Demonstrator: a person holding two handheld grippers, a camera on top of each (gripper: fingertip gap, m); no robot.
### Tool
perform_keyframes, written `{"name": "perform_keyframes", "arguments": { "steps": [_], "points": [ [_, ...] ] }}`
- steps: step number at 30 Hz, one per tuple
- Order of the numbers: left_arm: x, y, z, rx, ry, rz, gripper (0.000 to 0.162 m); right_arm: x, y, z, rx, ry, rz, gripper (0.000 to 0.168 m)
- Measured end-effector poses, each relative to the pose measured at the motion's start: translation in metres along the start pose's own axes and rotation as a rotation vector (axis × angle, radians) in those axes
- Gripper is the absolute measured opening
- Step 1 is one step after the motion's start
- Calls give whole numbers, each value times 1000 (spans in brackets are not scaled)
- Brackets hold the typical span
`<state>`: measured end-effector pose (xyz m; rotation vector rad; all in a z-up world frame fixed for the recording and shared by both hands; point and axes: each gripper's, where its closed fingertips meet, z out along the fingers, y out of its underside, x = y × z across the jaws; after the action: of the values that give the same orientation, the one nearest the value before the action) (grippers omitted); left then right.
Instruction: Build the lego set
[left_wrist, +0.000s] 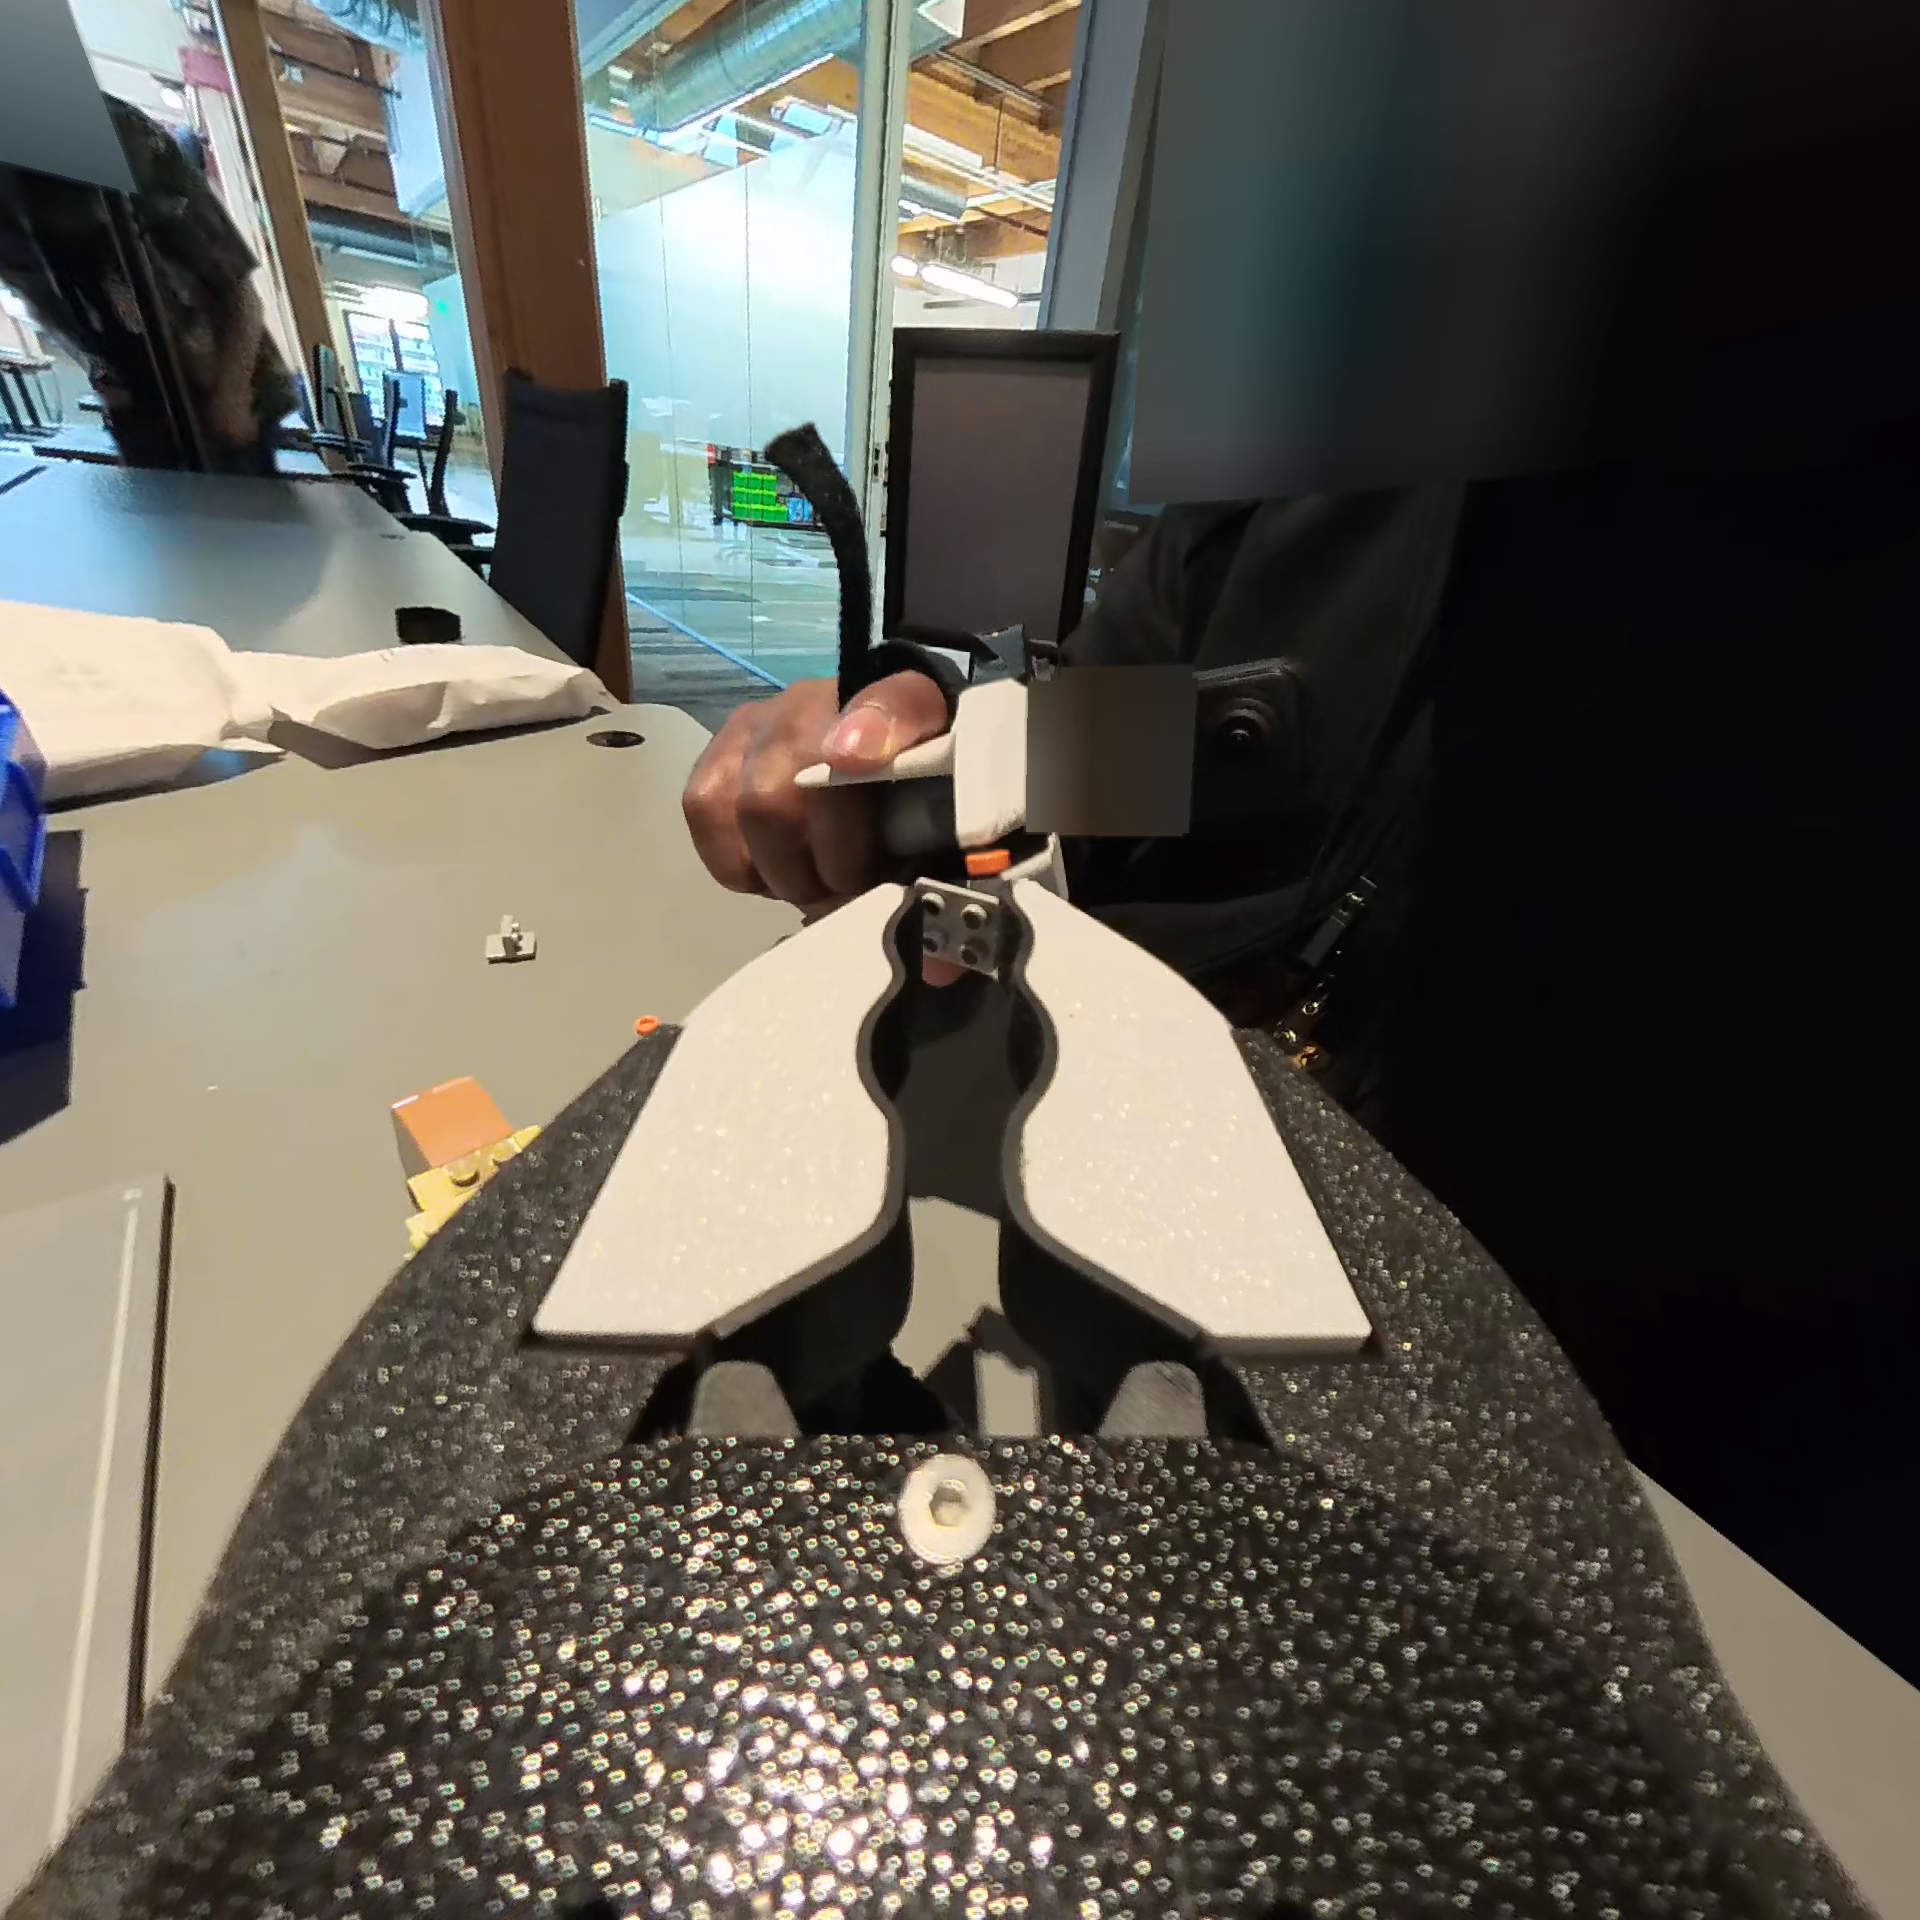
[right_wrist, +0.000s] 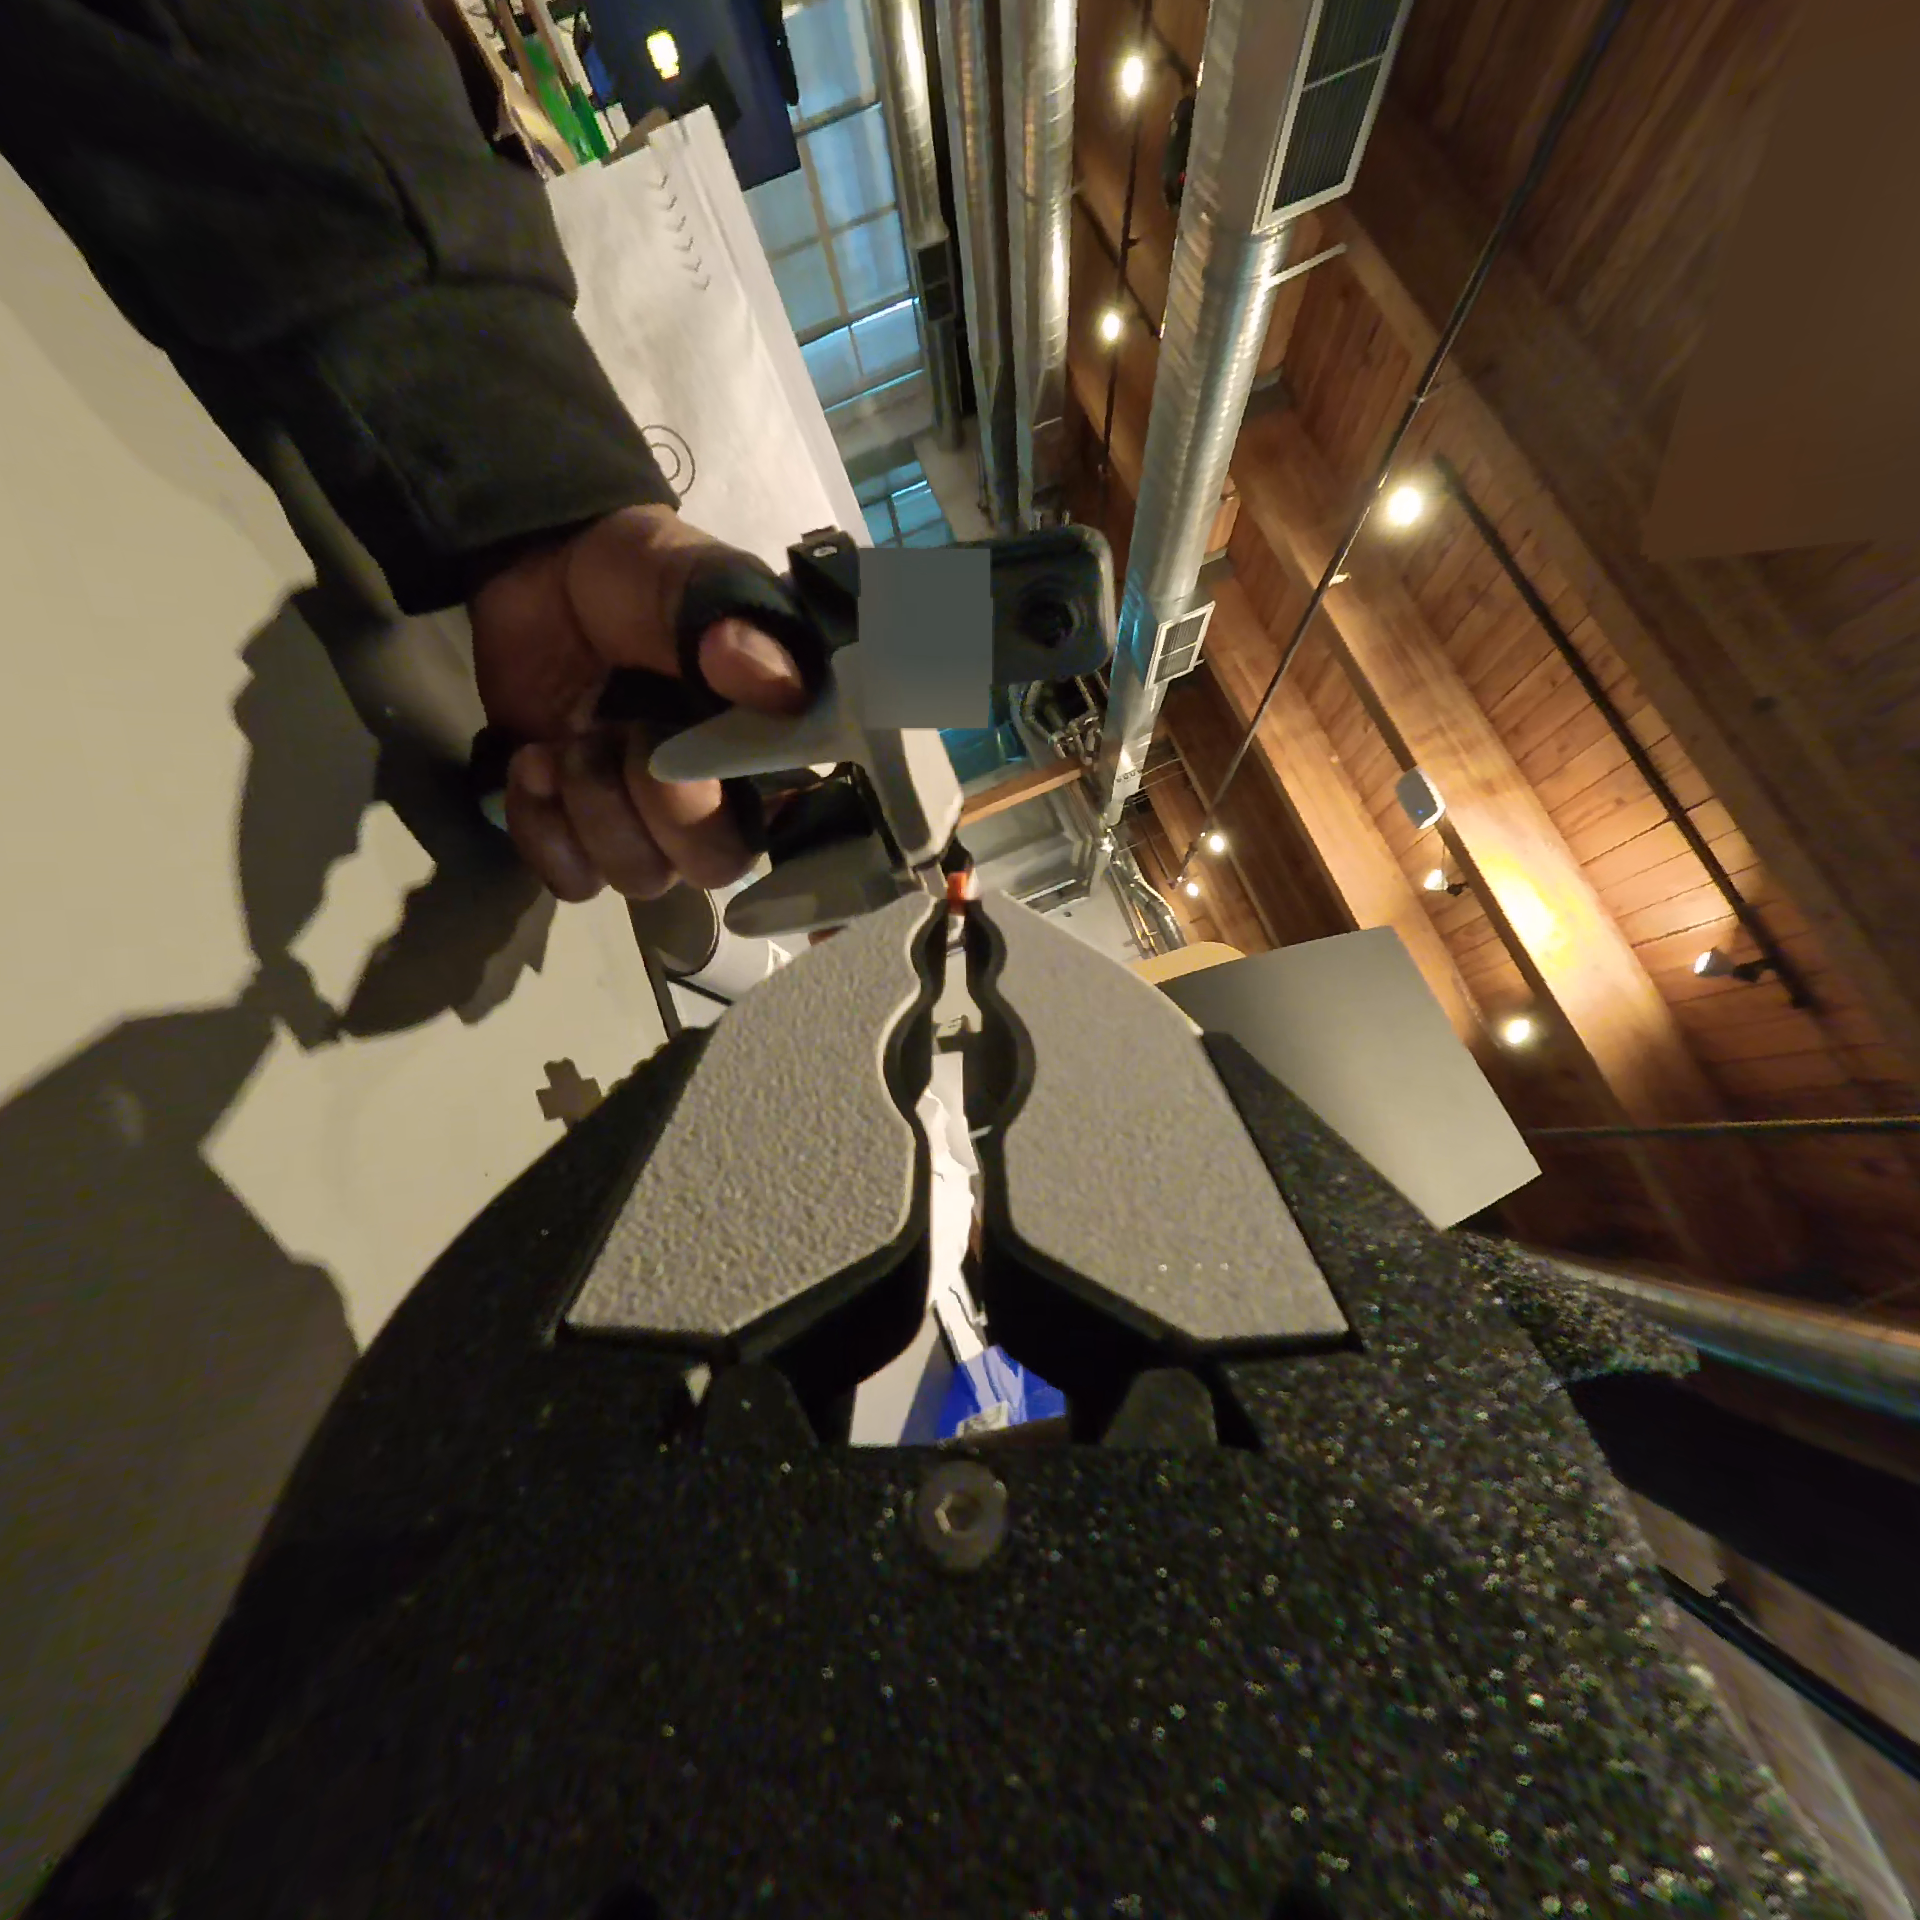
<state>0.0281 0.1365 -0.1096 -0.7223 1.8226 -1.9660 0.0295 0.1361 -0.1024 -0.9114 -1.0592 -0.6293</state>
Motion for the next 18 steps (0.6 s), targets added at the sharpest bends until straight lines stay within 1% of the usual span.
{"name": "perform_keyframes", "arguments": {
  "steps": [7,11,18],
  "points": [
    [-2,0,0,6,-28,-22,13,3,5,-2,-23,25,-12,2],
    [-4,-1,-1,17,-74,-29,13,6,11,-2,-49,31,12,2],
    [-5,14,0,-97,-155,-20,13,-7,12,-5,-41,-31,-25,2]
  ]
}}
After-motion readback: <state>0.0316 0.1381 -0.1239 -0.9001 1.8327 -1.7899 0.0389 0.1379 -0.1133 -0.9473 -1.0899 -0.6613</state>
